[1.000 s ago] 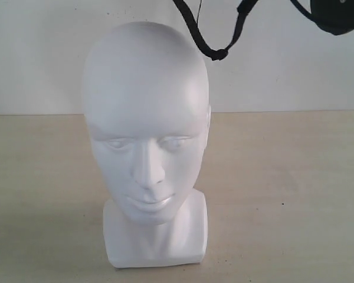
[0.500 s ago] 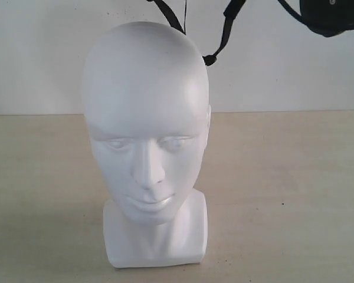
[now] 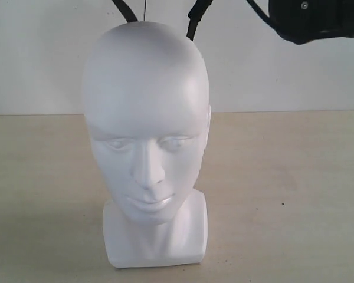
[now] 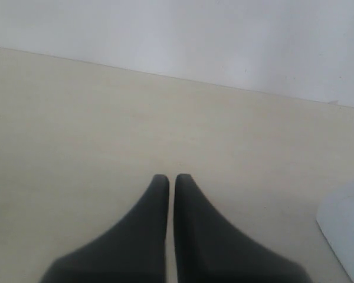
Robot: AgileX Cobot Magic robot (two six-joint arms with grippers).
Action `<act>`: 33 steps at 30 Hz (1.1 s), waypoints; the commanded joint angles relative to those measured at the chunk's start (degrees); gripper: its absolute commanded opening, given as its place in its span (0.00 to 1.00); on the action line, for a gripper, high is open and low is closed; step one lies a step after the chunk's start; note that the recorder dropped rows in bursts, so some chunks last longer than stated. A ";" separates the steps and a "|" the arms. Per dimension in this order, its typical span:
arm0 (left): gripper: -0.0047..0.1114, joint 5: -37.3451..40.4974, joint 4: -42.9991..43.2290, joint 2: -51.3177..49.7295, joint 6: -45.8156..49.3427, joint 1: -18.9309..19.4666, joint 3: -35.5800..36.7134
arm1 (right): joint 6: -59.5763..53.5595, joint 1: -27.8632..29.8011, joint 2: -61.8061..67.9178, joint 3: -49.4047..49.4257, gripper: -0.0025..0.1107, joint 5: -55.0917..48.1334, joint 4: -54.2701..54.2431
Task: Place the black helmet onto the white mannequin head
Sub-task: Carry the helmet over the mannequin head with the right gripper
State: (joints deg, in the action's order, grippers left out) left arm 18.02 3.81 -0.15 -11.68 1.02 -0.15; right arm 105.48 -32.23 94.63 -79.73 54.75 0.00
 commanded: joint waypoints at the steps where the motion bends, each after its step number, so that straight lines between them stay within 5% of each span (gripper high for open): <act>1: 0.08 -0.43 0.08 0.15 -0.31 -0.35 0.15 | -0.37 -2.73 -1.51 -0.92 0.02 6.11 0.00; 33: 0.08 -0.43 0.08 0.15 -0.31 -0.35 0.15 | -8.04 -9.54 -10.98 10.25 0.02 2.27 -0.95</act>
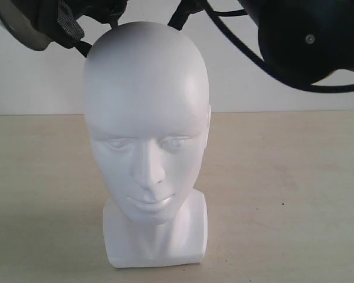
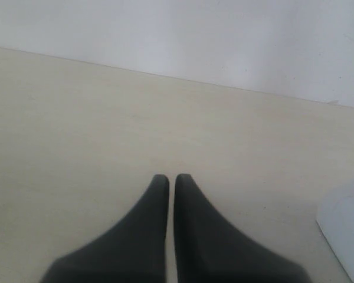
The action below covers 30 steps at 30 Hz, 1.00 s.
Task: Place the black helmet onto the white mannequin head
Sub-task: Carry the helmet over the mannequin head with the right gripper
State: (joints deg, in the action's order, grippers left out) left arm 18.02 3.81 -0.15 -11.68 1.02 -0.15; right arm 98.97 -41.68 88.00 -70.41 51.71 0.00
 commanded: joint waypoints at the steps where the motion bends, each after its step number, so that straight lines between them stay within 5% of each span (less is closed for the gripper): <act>1: 0.08 -0.43 0.08 0.15 -0.31 -0.35 0.15 | -2.12 -0.08 -5.44 1.97 0.02 4.47 -0.95; 30: 0.08 -0.43 0.08 0.15 -0.31 -0.35 0.15 | -3.99 -0.08 -10.18 15.83 0.02 9.62 -5.26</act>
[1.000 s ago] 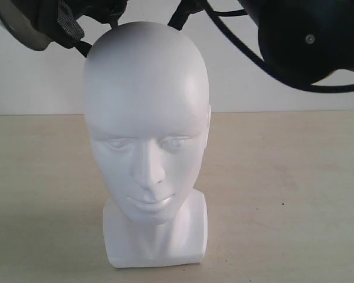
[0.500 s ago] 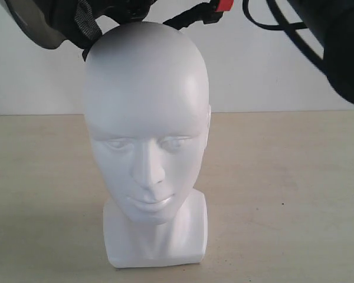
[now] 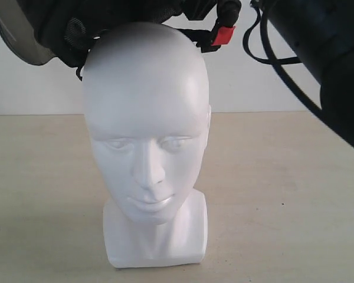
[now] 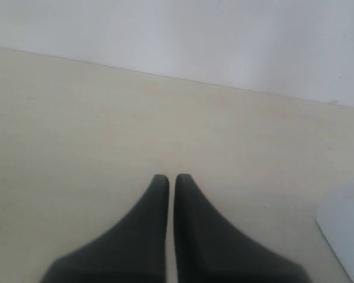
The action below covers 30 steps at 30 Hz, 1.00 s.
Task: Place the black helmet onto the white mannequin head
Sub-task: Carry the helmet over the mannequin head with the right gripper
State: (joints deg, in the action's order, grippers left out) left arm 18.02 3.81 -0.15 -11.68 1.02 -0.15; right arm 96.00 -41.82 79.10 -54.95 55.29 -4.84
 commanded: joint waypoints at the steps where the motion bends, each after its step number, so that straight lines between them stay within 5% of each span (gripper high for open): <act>1: 0.08 -0.43 0.08 0.15 -0.31 -0.35 0.15 | -0.74 0.05 -1.27 0.94 0.02 6.76 -0.42; 30: 0.08 -0.43 0.08 0.15 -0.31 -0.35 0.15 | -0.10 0.05 -1.27 14.28 0.02 14.67 -4.68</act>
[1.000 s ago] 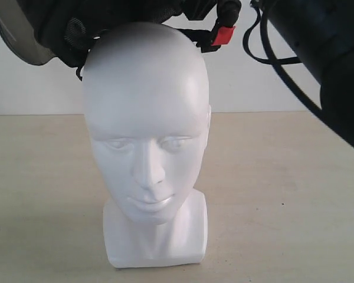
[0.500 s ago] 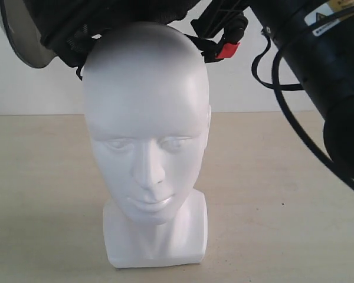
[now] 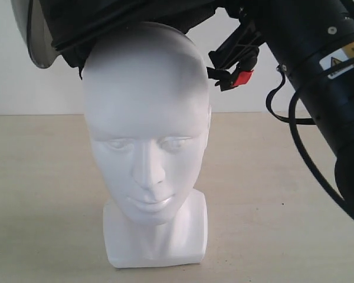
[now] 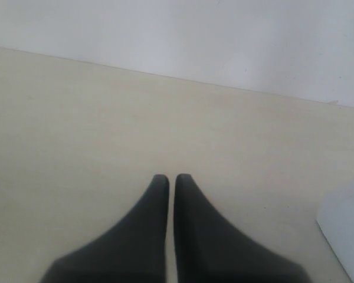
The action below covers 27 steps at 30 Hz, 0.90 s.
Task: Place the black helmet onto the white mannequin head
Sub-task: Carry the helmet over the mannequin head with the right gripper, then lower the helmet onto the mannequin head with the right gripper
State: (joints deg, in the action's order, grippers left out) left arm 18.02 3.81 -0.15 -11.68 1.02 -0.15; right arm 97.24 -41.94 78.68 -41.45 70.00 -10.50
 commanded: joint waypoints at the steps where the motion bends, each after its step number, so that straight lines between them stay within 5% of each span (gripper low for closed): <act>1: 0.08 -0.43 0.08 0.15 -0.31 -0.35 0.15 | -1.35 0.17 -0.86 0.78 0.02 -0.03 0.98; 27: 0.08 -0.43 0.08 0.15 -0.31 -0.35 0.15 | 0.18 0.17 -0.86 4.96 0.02 -0.03 -1.20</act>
State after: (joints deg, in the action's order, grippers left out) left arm 18.02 3.81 -0.15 -11.68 1.02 -0.15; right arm 98.33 -42.06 78.92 -36.80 66.98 -10.62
